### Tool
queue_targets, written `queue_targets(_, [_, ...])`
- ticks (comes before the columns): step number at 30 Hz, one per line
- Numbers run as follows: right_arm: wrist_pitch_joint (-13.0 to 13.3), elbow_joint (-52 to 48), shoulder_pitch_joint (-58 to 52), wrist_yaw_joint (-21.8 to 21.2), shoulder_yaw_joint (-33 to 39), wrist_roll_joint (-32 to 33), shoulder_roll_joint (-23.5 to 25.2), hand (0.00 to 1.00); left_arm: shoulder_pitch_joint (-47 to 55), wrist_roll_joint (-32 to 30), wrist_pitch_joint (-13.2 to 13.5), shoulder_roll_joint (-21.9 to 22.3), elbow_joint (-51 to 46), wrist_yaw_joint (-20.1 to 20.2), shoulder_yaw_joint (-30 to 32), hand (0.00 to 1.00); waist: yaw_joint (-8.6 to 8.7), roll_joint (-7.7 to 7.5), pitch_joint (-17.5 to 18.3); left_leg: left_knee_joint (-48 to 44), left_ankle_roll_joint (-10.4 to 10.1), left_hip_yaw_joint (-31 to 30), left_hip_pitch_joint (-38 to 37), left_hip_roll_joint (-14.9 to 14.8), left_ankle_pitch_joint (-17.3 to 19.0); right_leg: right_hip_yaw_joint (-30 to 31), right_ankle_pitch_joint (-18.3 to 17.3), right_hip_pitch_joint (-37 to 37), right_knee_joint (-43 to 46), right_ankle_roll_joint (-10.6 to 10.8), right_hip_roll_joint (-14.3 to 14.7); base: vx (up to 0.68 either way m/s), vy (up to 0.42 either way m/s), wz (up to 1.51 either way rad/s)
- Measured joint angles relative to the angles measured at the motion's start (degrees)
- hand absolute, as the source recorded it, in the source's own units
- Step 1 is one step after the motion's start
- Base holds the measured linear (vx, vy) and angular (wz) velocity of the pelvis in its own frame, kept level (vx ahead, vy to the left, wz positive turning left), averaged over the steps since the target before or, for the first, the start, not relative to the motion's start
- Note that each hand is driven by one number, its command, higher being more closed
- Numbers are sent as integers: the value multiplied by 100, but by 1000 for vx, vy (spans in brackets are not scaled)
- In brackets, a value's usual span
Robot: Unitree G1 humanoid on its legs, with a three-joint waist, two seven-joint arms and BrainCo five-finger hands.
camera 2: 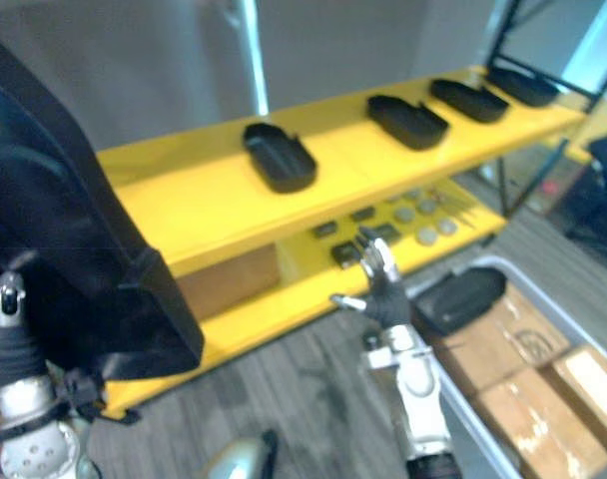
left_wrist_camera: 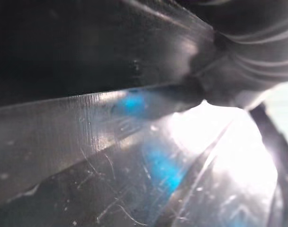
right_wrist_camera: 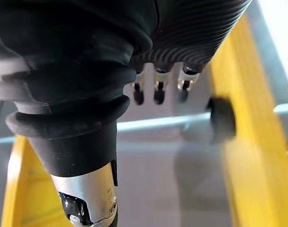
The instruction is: Walk over and take plastic housings, then place them on the shelf
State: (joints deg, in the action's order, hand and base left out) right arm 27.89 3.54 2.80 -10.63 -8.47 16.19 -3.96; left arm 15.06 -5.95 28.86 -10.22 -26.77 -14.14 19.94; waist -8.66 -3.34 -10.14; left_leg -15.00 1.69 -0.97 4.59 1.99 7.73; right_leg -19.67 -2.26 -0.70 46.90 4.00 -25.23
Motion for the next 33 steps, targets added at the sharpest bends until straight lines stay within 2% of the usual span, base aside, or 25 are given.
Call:
queue_targets(1, [69, 33, 203, -88, -82, 6, -14, 0, -166, -74, -94, -96, 92, -178, 3, 100, 8, 34, -10, 118, 28, -83, -233, -48, 20, -32, -455, -200, 344, -133, 54, 326, 71, 26])
queue_targets(2, [99, 37, 376, -130, -141, 7, -30, 0, -314, -79, -153, -104, 205, -292, -11, 100, 27, 70, -13, 200, 21, -167, -390, -68, 17, -103, -678, -290, 271, -174, 155, 442, 65, 39])
queue_targets(3, [103, 38, 658, -218, -226, 5, -52, 0, -599, -73, -253, -120, 458, -466, -11, 100, 42, 112, -6, 275, -48, -274, -557, -124, -6, -71, -923, -413, -350, -242, 428, 308, 38, 44])
queue_targets(5, [96, 37, 914, -319, -335, 46, -90, 0, -875, -61, -430, -167, 692, -628, -8, 100, 87, 177, 10, 243, -148, -488, -551, -234, 57, 144, -988, -529, -1363, -223, 844, 237, -62, 64])
queue_targets(6, [71, 29, 1077, -364, -447, 93, -106, 0, -1033, -60, -553, -236, 863, -761, -16, 100, 131, 212, -10, 240, -217, -702, -544, -307, 102, 540, -949, -626, -2079, -160, 1152, 239, -129, 76])
queue_targets(8, [27, 22, 1178, -477, -581, 140, -134, 0, -1198, -61, -743, -270, 1115, -839, -84, 100, 175, 216, -12, 233, -348, -1101, -552, -324, 189, 1197, -833, -684, -2774, 22, 1433, 224, -223, 111])
queue_targets(9, [-34, -5, 1191, -563, -658, 164, -153, 0, -1217, -60, -851, -253, 1183, -882, -156, 100, 177, 176, 12, 234, -450, -1374, -545, -281, 254, 1424, -717, -635, -3079, 117, 1464, 273, -377, 129])
queue_targets(10, [-71, -19, 1193, -606, -703, 173, -157, 0, -1210, -60, -902, -250, 1197, -917, -199, 100, 170, 122, 44, 237, -518, -1509, -537, -227, 295, 1486, -604, -593, -3207, 97, 1449, 286, -461, 139])
queue_targets(11, [-135, -17, 1234, -713, -841, 243, -158, 0, -1161, -63, -990, -159, 1213, -974, -269, 100, 146, 69, 93, 243, -671, -1807, -524, -175, 394, 1462, -143, -465, -3272, 414, 1439, 302, -463, 129])
queue_targets(12, [-201, -15, 1267, -822, -1085, 376, -289, 0, -931, -63, -1032, 134, 1196, -999, -306, 100, 108, 352, 171, 268, -713, -1911, -545, -404, 404, 1133, -232, -265, -3370, 280, 1619, 256, -364, 116])
queue_targets(13, [-212, -15, 1299, -872, -1204, 484, -331, 0, -793, -62, -1040, 269, 1196, -1015, -303, 100, 71, 477, 235, 302, -758, -1896, -548, -530, 380, 975, -224, -188, -3458, 225, 1706, 270, -284, 93])
queue_targets(14, [-259, -18, 1372, -962, -1380, 660, -345, 0, -592, -64, -1065, 475, 1194, -1022, -305, 100, -13, 632, 326, 431, -929, -1816, -496, -715, 252, 656, -201, 9, -3604, 145, 1822, 220, -198, 79])
queue_targets(15, [-298, -27, 1416, -978, -1443, 699, -332, 0, -536, -64, -1067, 555, 1194, -1010, -311, 100, -14, 671, 360, 484, -1028, -1693, -455, -785, 173, 465, -214, 121, -3696, 118, 1841, 251, -225, 137])
queue_targets(16, [-323, -63, 1509, -961, -1447, 731, -330, 0, -535, -61, -1063, 715, 1190, -922, -335, 100, -1, 669, 370, 554, -987, -1186, -349, -898, -5, -4, -231, 378, -3853, 84, 1844, 198, -211, 181])
queue_targets(17, [-344, -154, 1551, -866, -1396, 691, -332, 0, -548, -20, -1017, 826, 1163, -775, -381, 100, 33, 664, 379, 548, -839, -395, -198, -994, -131, -481, -250, 586, -3952, 50, 1841, 168, -200, 188])
queue_targets(18, [-378, -217, 1550, -757, -1357, 607, -329, 0, -551, 31, -983, 856, 1147, -662, -428, 100, 41, 668, 389, 565, -812, -7, -150, -1046, -181, -674, -264, 651, -3963, 27, 1839, 135, -151, 172])
queue_targets(19, [-447, -292, 1556, -553, -1292, 490, -319, 0, -550, 126, -918, 847, 1082, -445, -522, 100, -7, 648, 406, 690, -829, 399, -146, -1080, -403, -928, -284, 728, -3969, 0, 1808, 122, -77, 136])
queue_targets(20, [-518, -299, 1570, -429, -1290, 385, -292, 0, -548, 154, -853, 836, 994, -284, -558, 100, -27, 587, 408, 855, -829, 427, -157, -1029, -537, -1075, -285, 817, -4010, 0, 1786, 117, -39, 115])
queue_targets(23, [-576, -307, 1505, -92, -1185, 133, -144, 0, -549, 154, -813, 812, 862, -76, -575, 100, -24, 384, 438, 977, -821, 345, -305, -877, -589, -1137, -287, 1042, -4161, 5, 1707, 108, 22, 37])
queue_targets(27, [-457, -711, 1187, 563, -697, 100, 43, 0, -546, 137, -1002, 606, 857, 56, -758, 100, 16, 303, 487, 1173, -813, 667, -628, -821, -589, -793, -259, 1066, -4201, 45, 1618, 44, 43, -43])
queue_targets(29, [-265, -1308, 586, 1028, -382, 76, 111, 0, -529, 70, -1202, 470, 863, 355, -774, 100, 202, 295, 492, 1316, -812, 874, -789, -822, -589, -574, -237, 1048, -4257, 79, 1618, -21, 5, -49])
queue_targets(31, [-164, -1552, 132, 1432, -113, -172, 130, 0, -535, 53, -1370, 323, 901, 469, -760, 100, 353, 304, 491, 1404, -811, 1121, -937, -836, -589, -324, -227, 981, -4257, 94, 1621, -37, 14, -62])
queue_targets(33, [-158, -1735, -304, 1741, 223, -385, 139, 0, -593, 105, -1505, 171, 990, 567, -746, 100, 510, 319, 492, 1463, -806, 1330, -996, -837, -592, -106, -214, 880, -4262, 116, 1629, -56, 18, -67])
